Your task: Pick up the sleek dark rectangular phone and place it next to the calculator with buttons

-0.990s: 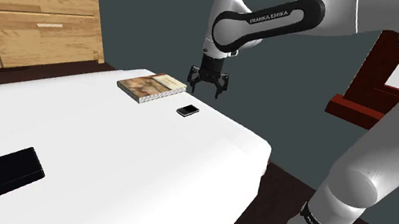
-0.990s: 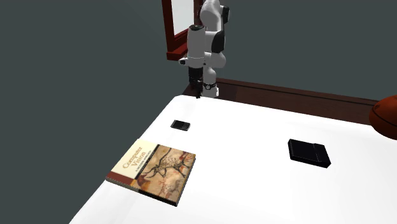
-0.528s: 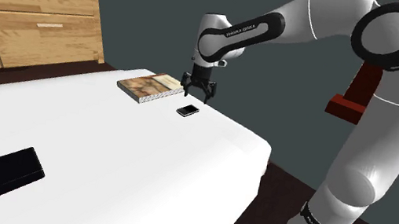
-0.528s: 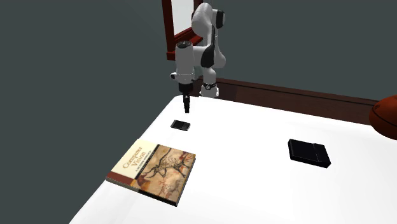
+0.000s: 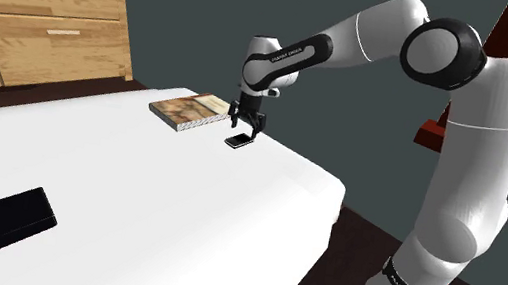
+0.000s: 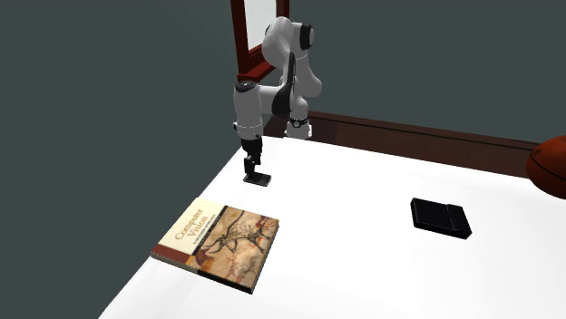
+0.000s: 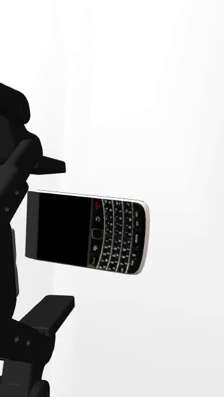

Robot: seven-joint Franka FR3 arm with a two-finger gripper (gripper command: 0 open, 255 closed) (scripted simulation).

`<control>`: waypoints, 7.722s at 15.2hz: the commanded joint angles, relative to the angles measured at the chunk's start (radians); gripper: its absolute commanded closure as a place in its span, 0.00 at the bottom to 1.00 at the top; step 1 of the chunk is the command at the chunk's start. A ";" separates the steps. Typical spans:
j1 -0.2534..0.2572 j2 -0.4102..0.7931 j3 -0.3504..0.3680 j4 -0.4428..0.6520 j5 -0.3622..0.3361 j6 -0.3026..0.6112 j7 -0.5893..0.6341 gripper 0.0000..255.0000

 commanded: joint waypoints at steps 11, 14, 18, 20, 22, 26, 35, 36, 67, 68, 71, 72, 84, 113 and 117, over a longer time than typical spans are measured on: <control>0.006 0.053 -0.004 -0.015 -0.009 0.068 0.012 0.00; 0.006 0.053 -0.004 -0.015 -0.009 0.068 0.012 1.00; 0.006 0.053 -0.004 -0.014 -0.009 0.067 0.012 1.00; 0.006 0.053 -0.004 -0.014 -0.009 0.067 0.012 1.00; 0.006 0.053 -0.004 -0.015 -0.009 0.067 0.012 1.00; 0.004 0.032 -0.002 -0.001 -0.005 0.034 0.010 1.00; 0.001 -0.019 0.002 0.051 0.004 -0.070 0.006 1.00; 0.001 -0.024 0.002 0.059 0.005 -0.082 0.006 1.00; 0.286 -0.138 0.193 0.003 -0.042 -0.138 0.503 1.00; 0.301 -0.131 0.201 0.012 -0.047 -0.140 0.528 1.00; 0.346 -0.104 0.225 0.044 -0.068 -0.149 0.603 1.00; 0.362 -0.094 0.232 0.057 -0.075 -0.153 0.628 1.00; 0.588 0.109 0.288 0.325 -0.193 -0.247 0.914 1.00; 0.805 0.417 0.262 0.550 -0.319 -0.189 1.102 1.00; 0.805 0.417 0.262 0.551 -0.319 -0.189 1.102 1.00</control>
